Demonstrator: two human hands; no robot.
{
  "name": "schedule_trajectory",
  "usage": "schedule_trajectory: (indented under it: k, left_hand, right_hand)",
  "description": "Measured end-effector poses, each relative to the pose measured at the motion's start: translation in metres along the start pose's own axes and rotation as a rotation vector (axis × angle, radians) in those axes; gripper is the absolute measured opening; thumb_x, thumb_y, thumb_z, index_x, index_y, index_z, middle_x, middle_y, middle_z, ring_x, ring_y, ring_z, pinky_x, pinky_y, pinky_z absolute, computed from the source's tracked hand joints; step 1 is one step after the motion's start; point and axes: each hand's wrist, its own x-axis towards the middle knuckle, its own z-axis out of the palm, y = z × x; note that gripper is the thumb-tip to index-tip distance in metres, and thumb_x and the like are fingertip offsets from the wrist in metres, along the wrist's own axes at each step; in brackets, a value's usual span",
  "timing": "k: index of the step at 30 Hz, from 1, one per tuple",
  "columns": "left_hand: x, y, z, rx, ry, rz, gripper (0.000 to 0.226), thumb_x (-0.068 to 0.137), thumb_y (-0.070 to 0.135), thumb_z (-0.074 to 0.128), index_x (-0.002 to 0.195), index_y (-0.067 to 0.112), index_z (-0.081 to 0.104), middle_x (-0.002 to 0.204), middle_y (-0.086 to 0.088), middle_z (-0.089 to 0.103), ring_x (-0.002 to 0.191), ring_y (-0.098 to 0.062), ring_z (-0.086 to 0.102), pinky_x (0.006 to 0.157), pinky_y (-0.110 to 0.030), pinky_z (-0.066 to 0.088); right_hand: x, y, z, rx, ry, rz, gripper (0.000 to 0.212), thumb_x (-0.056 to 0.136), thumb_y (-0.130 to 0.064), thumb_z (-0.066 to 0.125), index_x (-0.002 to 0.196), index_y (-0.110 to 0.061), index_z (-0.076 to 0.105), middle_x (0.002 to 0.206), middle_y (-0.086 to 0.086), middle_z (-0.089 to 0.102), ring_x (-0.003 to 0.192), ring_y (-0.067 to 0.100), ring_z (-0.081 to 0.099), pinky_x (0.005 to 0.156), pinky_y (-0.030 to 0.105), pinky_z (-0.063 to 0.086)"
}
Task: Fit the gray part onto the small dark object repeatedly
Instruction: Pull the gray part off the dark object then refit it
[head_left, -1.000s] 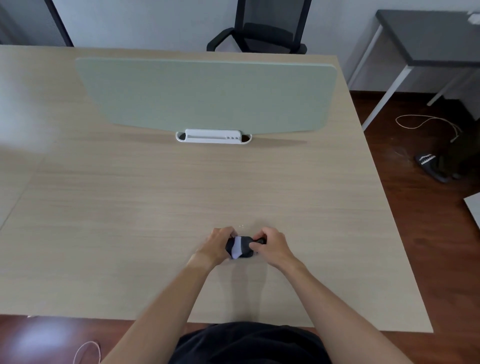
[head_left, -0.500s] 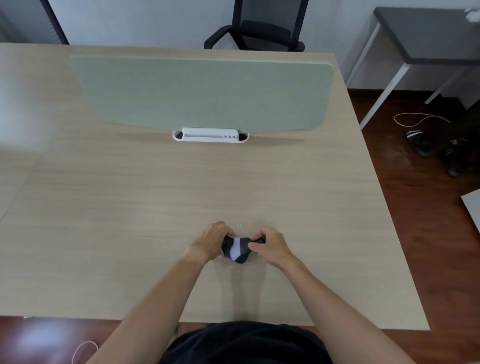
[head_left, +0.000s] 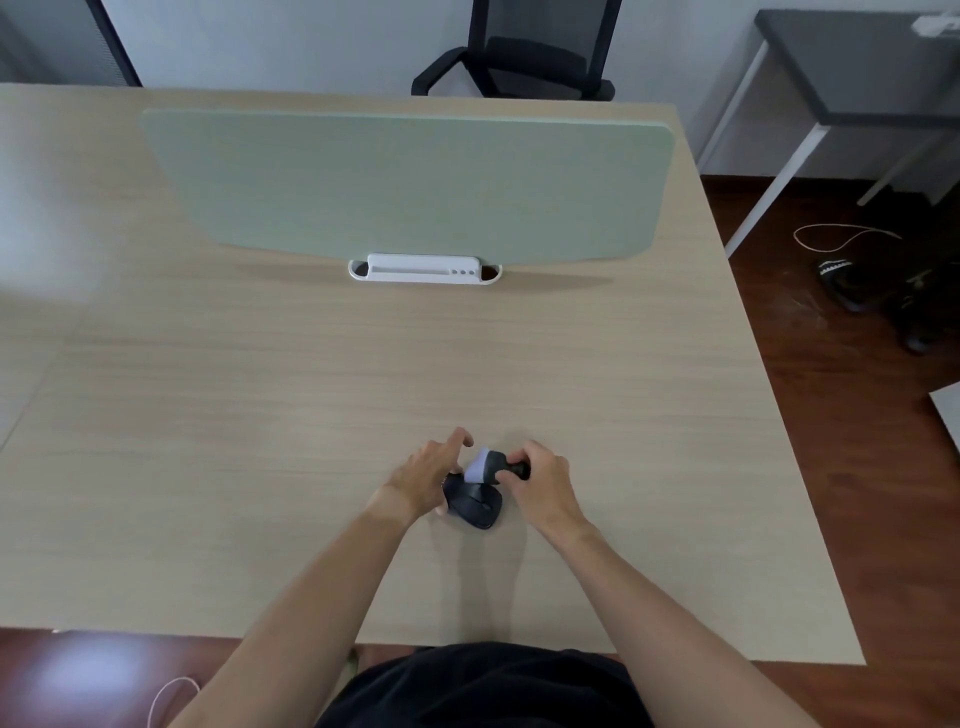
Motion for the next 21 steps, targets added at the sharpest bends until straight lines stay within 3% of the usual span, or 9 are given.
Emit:
schedule_trajectory:
  k: [6,12,17,21]
  left_hand:
    - [-0.001,0.000,-0.001,0.011,-0.004,-0.005,0.077,0.064,-0.013,0.070,0.121,0.026,0.034,0.116,-0.004,0.064,0.101,-0.028,0.058,0.074,-0.041,0.050]
    - [0.003,-0.002,0.001,-0.003,-0.014,-0.020,0.073,0.065,-0.012,0.071,0.120,0.022,0.038,0.119,-0.006,0.064,0.101,-0.029,0.059,0.074,-0.042,0.051]
    - [0.002,-0.003,0.004,-0.070,0.002,-0.055,0.066,0.065,-0.012,0.071,0.117,0.018,0.043,0.121,-0.006,0.062,0.102,-0.029,0.059,0.074,-0.038,0.048]
    - [0.002,-0.009,0.008,-0.163,0.031,-0.108,0.060,0.064,-0.007,0.074,0.111,0.019,0.046,0.121,-0.006,0.059,0.102,-0.029,0.058,0.077,-0.041,0.053]
  right_hand:
    - [0.012,0.008,-0.026,-0.263,-0.131,0.008,0.018,0.073,-0.009,0.066,0.066,-0.019,0.053,0.080,0.007,0.063,0.070,0.026,0.057,0.062,0.036,0.049]
    - [0.007,-0.003,-0.019,-0.150,-0.042,-0.014,0.010,0.079,-0.011,0.066,0.077,-0.010,0.056,0.075,0.004,0.061,0.067,0.020,0.052,0.059,0.036,0.045]
    - [-0.013,0.010,-0.003,-0.216,-0.023,0.015,0.017,0.079,-0.013,0.060,0.072,-0.018,0.044,0.072,0.000,0.054,0.066,0.022,0.047,0.057,0.035,0.039]
    - [-0.008,0.018,-0.018,-0.291,-0.113,0.059,0.016,0.074,-0.009,0.056,0.067,-0.019,0.045,0.073,0.001,0.055,0.066,0.025,0.048,0.056,0.034,0.040]
